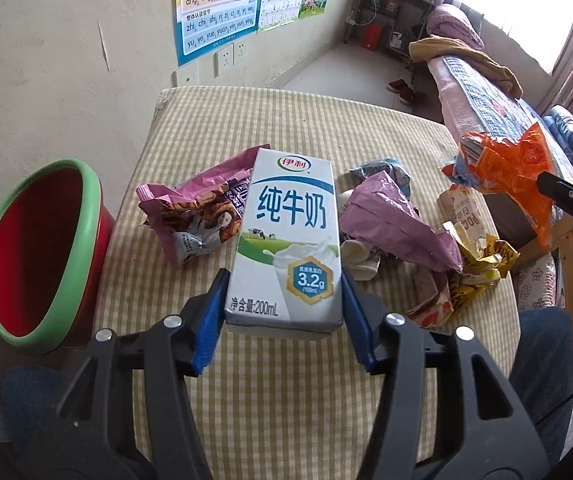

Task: Collect trash
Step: 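Grasp the white milk carton with the left gripper while the right grasps the orange bag, then carry carton and orange bag to the red bin and release both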

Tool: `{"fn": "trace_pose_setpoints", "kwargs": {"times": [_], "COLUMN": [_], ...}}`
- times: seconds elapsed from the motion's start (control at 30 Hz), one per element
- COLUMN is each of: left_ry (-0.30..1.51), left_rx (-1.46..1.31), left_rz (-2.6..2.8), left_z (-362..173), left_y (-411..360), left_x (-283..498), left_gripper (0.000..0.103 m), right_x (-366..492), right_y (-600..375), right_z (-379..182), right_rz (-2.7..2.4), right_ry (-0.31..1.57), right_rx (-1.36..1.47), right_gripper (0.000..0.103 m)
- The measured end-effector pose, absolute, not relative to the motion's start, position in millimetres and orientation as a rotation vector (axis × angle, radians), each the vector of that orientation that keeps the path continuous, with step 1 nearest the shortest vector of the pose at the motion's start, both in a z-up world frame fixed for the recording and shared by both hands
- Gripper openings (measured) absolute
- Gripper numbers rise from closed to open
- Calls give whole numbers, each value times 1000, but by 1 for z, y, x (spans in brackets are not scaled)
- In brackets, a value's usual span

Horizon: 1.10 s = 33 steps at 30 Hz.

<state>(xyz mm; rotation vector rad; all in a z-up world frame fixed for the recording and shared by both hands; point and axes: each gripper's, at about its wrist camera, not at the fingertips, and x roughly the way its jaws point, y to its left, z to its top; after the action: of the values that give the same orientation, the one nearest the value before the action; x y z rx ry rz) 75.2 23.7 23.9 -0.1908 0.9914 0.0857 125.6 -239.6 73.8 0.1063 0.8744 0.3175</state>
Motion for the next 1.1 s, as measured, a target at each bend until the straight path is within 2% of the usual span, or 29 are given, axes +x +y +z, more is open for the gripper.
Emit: {"fn": "trace_pose_setpoints", "kwargs": {"times": [0.4,1.1], "left_ry": [924,832], "left_rx": [-250,-390], "left_rz": [150,365], "left_z": [47,67], "left_y": [59,189], "left_x": [47,-7], "left_gripper": [52,52], "right_x": [109,95], "right_y": [-191,-40], "right_z": [94,104], "right_rz": [410,653], "right_ry": [837,816], "right_rx": [71,-63], "right_gripper": [29,29]}}
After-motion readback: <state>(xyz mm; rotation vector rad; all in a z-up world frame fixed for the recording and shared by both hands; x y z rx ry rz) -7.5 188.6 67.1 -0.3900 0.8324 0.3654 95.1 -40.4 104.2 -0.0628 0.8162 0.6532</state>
